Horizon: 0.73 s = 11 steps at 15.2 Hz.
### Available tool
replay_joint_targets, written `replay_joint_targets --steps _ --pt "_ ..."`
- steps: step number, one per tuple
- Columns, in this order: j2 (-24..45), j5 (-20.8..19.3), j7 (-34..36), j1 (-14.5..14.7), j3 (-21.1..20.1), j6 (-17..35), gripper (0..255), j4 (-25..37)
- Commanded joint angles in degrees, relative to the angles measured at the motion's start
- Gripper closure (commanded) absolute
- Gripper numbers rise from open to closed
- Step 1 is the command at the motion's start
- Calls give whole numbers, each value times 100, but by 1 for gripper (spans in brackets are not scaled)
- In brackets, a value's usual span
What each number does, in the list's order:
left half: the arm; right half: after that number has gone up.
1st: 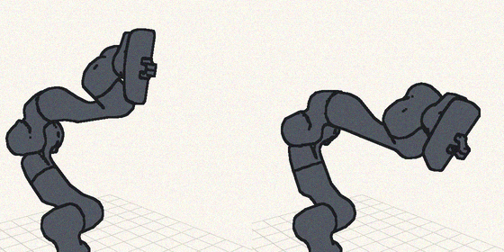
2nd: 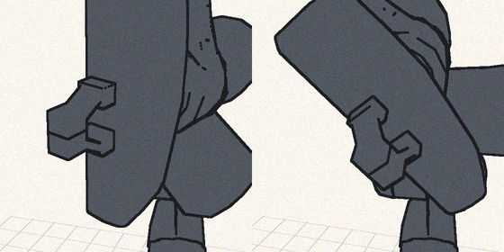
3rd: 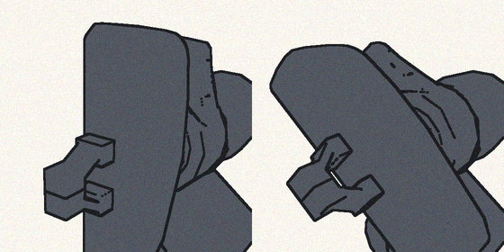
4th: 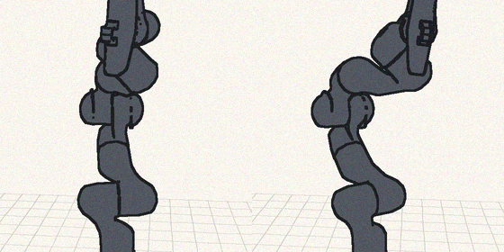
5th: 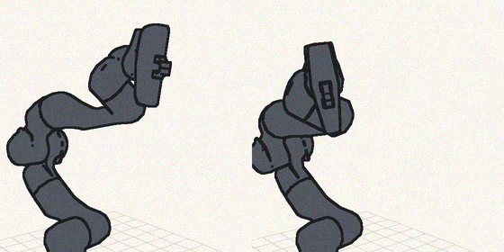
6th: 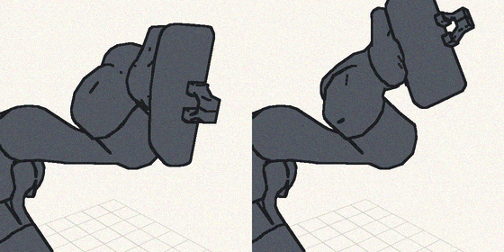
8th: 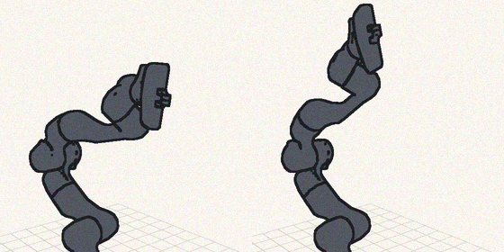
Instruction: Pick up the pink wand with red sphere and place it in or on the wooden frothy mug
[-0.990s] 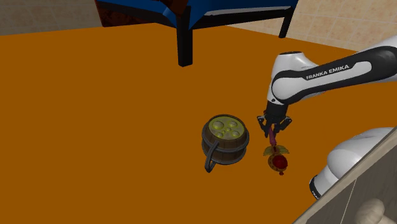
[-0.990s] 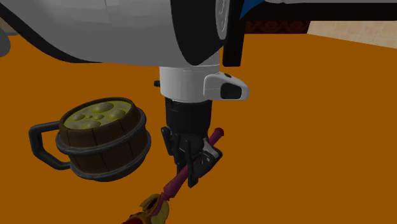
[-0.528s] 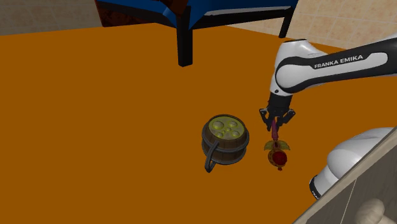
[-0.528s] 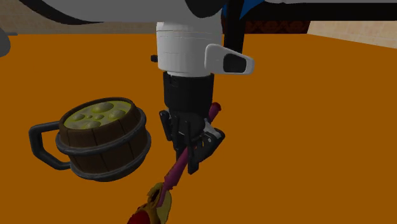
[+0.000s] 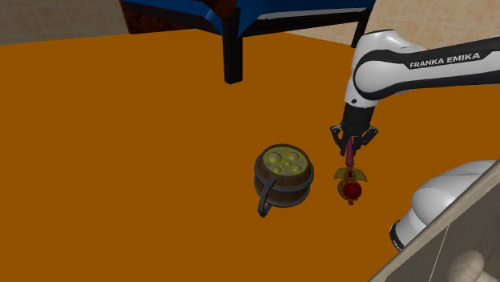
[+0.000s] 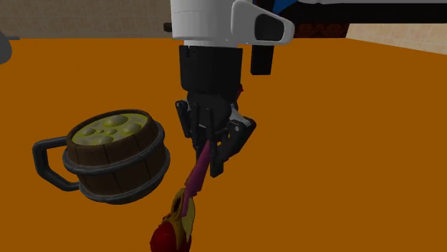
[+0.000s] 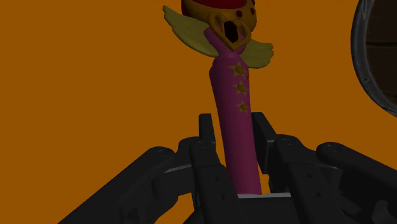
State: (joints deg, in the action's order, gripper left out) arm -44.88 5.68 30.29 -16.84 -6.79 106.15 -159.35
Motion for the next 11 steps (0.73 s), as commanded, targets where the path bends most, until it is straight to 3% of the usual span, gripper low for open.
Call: replay_joint_targets --steps 1,11 --pt "-64 -7 9 1 8 -184 255 118" --pt "-200 -69 24 -21 73 -1018 255 816"
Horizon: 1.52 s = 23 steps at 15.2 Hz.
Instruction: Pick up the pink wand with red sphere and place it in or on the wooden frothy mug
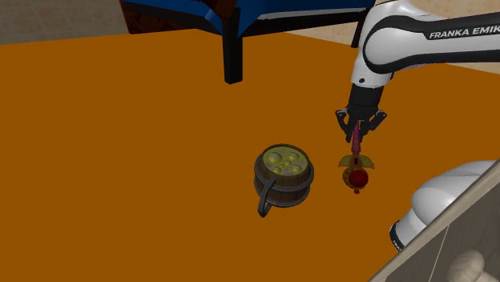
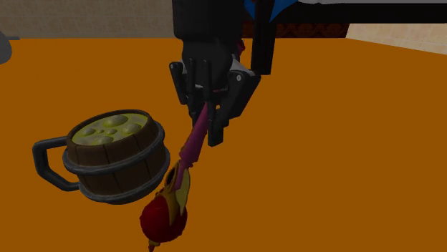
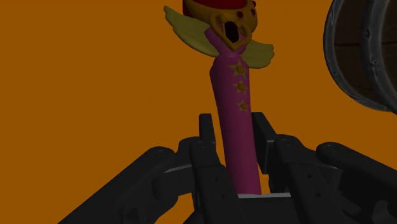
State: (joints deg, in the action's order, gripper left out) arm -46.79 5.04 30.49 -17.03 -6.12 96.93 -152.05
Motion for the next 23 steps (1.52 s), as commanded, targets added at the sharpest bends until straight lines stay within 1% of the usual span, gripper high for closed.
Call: replay_joint_targets --steps 1,7,12,16,20,23 --pt "-13 -11 5 -4 11 -175 255 160" --pt "-11 -38 13 -16 40 -586 255 573" --pt "445 471 691 261 -602 -383 255 878" --pt "923 782 1221 417 -1100 -196 255 1236" --pt "1486 983 1754 511 -1592 -5 255 1691" --pt "1960 1048 2167 547 -1958 132 255 2093"
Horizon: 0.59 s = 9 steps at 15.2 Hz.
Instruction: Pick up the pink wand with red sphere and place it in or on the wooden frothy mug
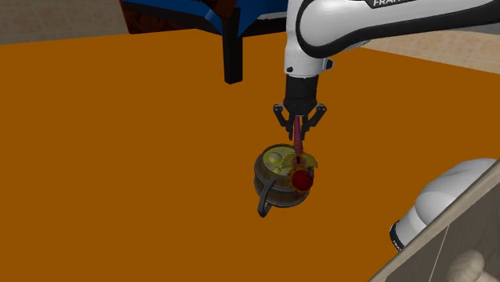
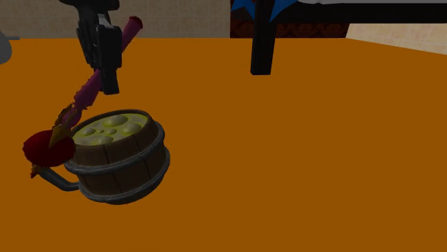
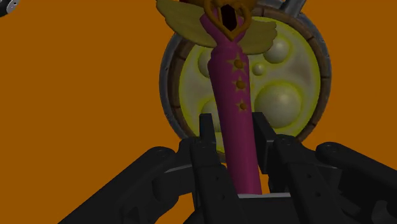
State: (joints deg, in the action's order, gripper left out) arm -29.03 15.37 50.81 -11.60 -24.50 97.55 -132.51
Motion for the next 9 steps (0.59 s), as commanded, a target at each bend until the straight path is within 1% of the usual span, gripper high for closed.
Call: replay_joint_targets --steps 1,9 --pt "417 16 332 11 -287 131 255 340" --pt "538 65 301 30 -404 766 255 -176"
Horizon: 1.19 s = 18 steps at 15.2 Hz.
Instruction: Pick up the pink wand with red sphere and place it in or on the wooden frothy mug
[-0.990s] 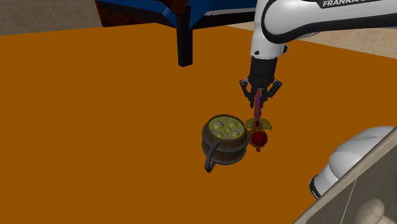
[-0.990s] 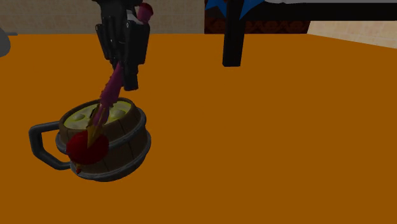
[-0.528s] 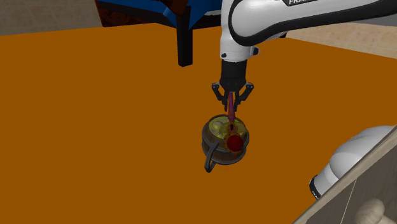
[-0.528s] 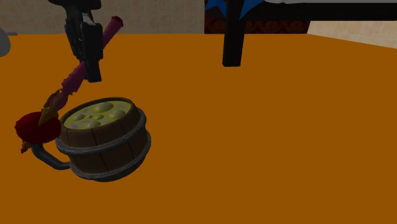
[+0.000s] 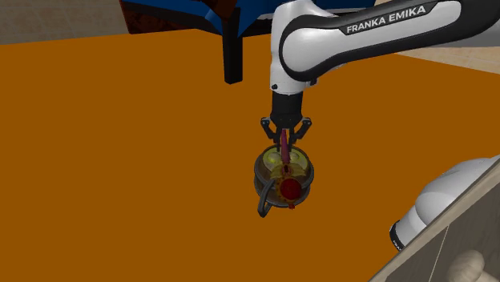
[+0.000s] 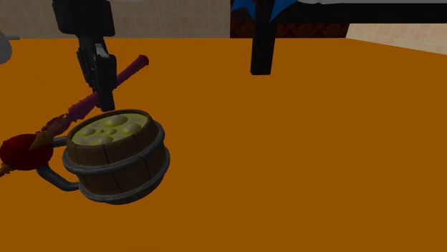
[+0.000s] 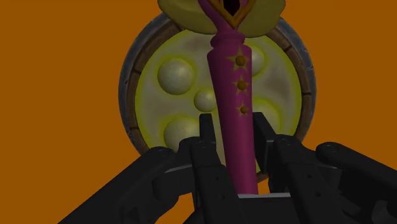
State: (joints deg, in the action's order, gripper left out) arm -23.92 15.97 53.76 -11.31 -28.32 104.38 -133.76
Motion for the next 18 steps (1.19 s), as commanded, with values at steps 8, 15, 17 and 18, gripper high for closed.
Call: replay_joint_targets --steps 8,15,17,18 --pt "131 24 -3 6 -91 427 255 -294" --pt "131 24 -3 6 -91 427 0 -294" --pt "131 24 -3 6 -91 427 0 -294" --pt "131 24 -3 6 -91 427 0 -294"
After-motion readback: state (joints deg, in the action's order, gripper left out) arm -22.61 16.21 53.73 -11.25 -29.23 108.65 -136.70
